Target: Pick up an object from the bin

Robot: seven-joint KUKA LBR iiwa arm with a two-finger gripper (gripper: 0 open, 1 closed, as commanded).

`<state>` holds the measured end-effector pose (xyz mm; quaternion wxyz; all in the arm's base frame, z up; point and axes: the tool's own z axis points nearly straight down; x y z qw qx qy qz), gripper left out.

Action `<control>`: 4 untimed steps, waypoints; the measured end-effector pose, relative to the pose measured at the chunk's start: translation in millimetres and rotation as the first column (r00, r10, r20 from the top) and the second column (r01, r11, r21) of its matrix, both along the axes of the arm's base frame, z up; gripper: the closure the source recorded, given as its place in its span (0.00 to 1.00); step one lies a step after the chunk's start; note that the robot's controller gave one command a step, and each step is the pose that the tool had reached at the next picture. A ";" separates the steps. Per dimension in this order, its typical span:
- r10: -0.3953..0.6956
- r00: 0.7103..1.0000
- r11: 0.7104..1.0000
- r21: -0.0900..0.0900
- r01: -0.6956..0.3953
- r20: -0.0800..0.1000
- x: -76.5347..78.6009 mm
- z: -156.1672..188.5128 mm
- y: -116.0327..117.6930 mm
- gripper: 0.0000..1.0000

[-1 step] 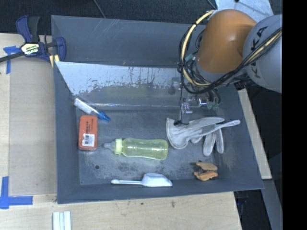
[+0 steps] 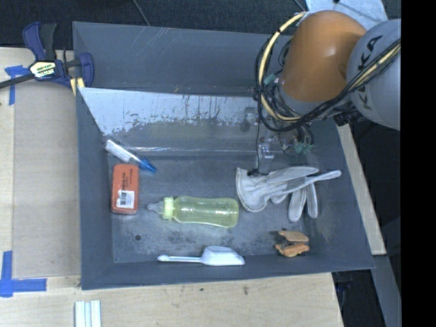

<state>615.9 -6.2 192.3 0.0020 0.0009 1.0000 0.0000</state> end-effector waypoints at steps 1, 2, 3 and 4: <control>-0.020 1.000 1.000 0.000 0.020 0.003 -30.9 -74.6 -67.3 0.00; -0.024 1.000 1.000 0.000 0.024 -0.007 -34.2 -97.7 -89.9 0.00; -0.026 1.000 1.000 0.000 0.026 -0.001 -32.9 -91.5 -72.7 0.00; 0.183 0.983 0.983 0.001 -0.183 -0.003 -32.7 -116.0 -90.5 0.00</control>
Offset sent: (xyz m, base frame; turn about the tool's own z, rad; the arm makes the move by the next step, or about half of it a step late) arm -0.0233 -0.0869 -0.0643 0.0169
